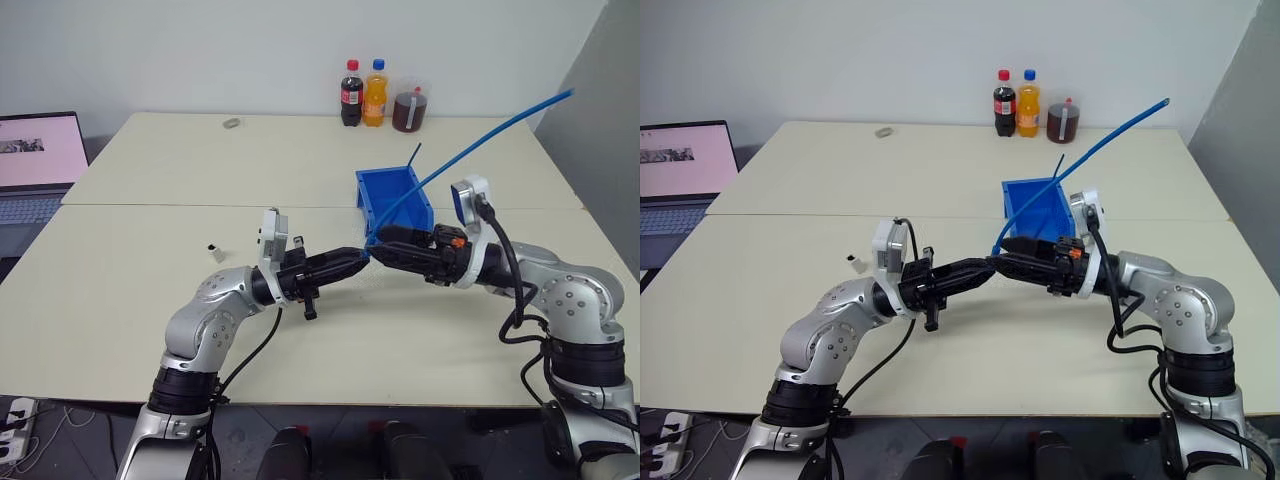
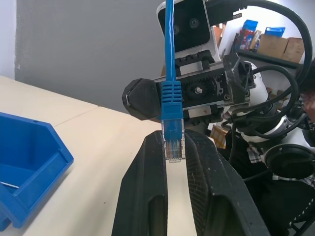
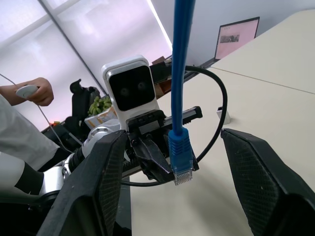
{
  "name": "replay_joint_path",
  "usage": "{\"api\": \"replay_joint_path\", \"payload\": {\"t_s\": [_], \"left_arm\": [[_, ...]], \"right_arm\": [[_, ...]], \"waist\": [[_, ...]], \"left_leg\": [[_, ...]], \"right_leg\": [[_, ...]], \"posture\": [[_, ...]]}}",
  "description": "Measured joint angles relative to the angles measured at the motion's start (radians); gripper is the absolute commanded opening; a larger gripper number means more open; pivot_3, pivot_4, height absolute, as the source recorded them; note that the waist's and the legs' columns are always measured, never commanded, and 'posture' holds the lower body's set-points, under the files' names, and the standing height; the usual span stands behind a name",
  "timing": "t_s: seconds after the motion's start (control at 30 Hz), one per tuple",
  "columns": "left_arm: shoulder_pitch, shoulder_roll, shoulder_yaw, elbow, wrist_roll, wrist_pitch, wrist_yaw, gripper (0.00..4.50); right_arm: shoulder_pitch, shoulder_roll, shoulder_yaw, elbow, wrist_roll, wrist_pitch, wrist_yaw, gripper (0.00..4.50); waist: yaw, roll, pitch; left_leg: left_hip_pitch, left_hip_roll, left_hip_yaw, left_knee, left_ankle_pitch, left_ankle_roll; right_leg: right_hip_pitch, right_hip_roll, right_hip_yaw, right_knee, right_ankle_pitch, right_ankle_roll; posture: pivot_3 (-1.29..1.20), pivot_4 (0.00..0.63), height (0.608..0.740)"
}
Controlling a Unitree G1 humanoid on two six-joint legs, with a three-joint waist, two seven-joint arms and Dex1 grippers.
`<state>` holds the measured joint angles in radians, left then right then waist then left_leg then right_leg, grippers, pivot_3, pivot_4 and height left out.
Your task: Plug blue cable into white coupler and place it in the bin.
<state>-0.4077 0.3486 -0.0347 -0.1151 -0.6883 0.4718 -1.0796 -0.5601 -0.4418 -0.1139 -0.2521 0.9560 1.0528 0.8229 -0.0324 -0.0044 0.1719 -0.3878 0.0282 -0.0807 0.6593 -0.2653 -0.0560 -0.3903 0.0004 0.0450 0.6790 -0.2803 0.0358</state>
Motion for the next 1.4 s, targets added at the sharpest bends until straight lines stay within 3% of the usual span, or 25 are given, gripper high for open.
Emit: {"api": "replay_joint_path", "payload": {"t_s": [0.47,0.7,1.3,1.4], "left_arm": [[-0.012,0.008,-0.001,-0.023,-0.044,0.072,-0.023,0.25],[-0.029,0.008,0.003,-0.032,-0.061,0.089,-0.021,0.25],[-0.037,0.006,0.031,-0.031,-0.101,0.110,-0.006,0.25],[-0.038,0.007,0.031,-0.031,-0.102,0.112,-0.006,0.25]], "right_arm": [[-0.007,0.026,0.002,0.018,0.038,0.000,-0.018,3.23],[-0.007,0.025,0.003,0.010,0.061,0.004,-0.021,1.80],[-0.007,0.015,0.016,-0.017,0.087,0.004,-0.044,1.79],[-0.007,0.015,0.016,-0.015,0.087,0.004,-0.046,1.33]], "waist": [[0.000,0.000,0.002],[0.000,0.000,0.003],[0.000,0.000,0.004],[0.000,0.000,0.004]], "left_leg": [[0.000,0.000,0.000,-0.001,0.000,0.000],[0.000,0.000,0.000,-0.001,0.000,0.000],[-0.008,0.000,0.000,-0.001,0.000,0.000],[-0.012,0.000,0.000,-0.001,0.000,0.000]], "right_leg": [[0.000,0.000,0.000,-0.001,0.000,0.000],[0.000,0.000,0.000,-0.001,0.000,0.000],[-0.008,0.000,0.000,-0.001,0.000,0.000],[-0.013,0.000,0.000,0.000,0.000,0.000]], "posture": [[0.00,0.150,0.740],[0.00,0.150,0.740],[0.00,0.150,0.740],[0.00,0.150,0.740]]}}
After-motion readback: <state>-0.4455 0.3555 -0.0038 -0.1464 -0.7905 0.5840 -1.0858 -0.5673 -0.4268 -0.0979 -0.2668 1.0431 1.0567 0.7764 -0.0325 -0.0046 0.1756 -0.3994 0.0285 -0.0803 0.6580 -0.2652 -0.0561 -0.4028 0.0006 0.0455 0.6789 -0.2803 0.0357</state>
